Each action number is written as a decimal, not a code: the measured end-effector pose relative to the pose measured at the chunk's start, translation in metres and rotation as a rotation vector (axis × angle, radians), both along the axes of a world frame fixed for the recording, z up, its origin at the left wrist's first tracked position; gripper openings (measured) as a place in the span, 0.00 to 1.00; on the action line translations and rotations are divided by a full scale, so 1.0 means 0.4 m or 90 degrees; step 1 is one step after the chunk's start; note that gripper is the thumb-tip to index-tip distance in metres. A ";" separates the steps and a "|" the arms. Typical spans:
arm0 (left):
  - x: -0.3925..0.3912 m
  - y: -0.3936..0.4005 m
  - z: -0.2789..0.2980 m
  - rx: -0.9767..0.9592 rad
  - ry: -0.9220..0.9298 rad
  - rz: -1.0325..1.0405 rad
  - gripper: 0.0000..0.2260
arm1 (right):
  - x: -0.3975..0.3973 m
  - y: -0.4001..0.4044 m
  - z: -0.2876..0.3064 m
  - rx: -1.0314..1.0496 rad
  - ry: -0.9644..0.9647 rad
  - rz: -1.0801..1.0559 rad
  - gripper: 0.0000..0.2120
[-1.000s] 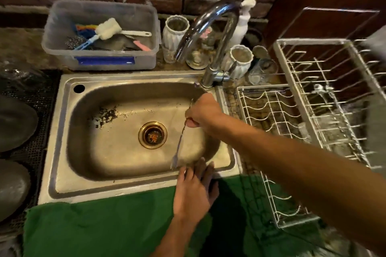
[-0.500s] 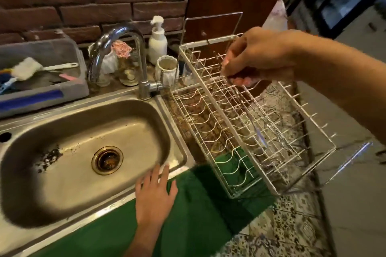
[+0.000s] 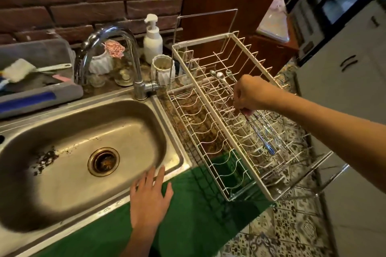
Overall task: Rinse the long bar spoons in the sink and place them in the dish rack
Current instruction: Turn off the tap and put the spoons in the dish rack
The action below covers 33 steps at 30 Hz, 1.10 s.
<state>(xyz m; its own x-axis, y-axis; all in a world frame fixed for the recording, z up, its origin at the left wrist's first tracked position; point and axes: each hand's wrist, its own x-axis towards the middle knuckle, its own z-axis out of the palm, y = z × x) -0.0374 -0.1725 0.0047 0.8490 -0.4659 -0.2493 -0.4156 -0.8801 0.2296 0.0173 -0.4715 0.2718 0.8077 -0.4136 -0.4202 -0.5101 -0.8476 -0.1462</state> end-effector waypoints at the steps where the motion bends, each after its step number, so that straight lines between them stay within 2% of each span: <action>1: 0.000 0.000 0.000 0.000 0.001 0.000 0.29 | -0.002 0.001 -0.006 -0.008 -0.002 0.004 0.02; 9: -0.002 0.003 0.002 0.003 0.000 -0.001 0.29 | -0.008 0.004 -0.016 -0.069 -0.003 0.043 0.04; 16: -0.007 0.005 -0.003 -0.010 -0.009 -0.010 0.28 | -0.013 0.008 -0.016 -0.067 0.004 0.050 0.04; 22: -0.015 0.005 -0.007 -0.011 -0.022 -0.020 0.28 | -0.028 0.019 0.018 -0.053 -0.032 0.047 0.08; 26: 0.022 0.000 -0.010 -0.010 -0.040 -0.012 0.28 | -0.019 0.048 0.046 -0.043 -0.136 0.055 0.07; 28: 0.043 0.084 0.086 0.001 -0.111 0.038 0.28 | -0.047 0.155 0.152 -0.027 -0.283 0.122 0.07; 31: 0.050 0.063 0.093 -0.053 -0.012 0.043 0.27 | -0.081 0.194 0.168 0.034 -0.334 0.095 0.04; 33: 0.036 0.046 0.097 -0.130 0.020 0.055 0.26 | -0.124 0.221 0.138 0.085 -0.397 0.066 0.04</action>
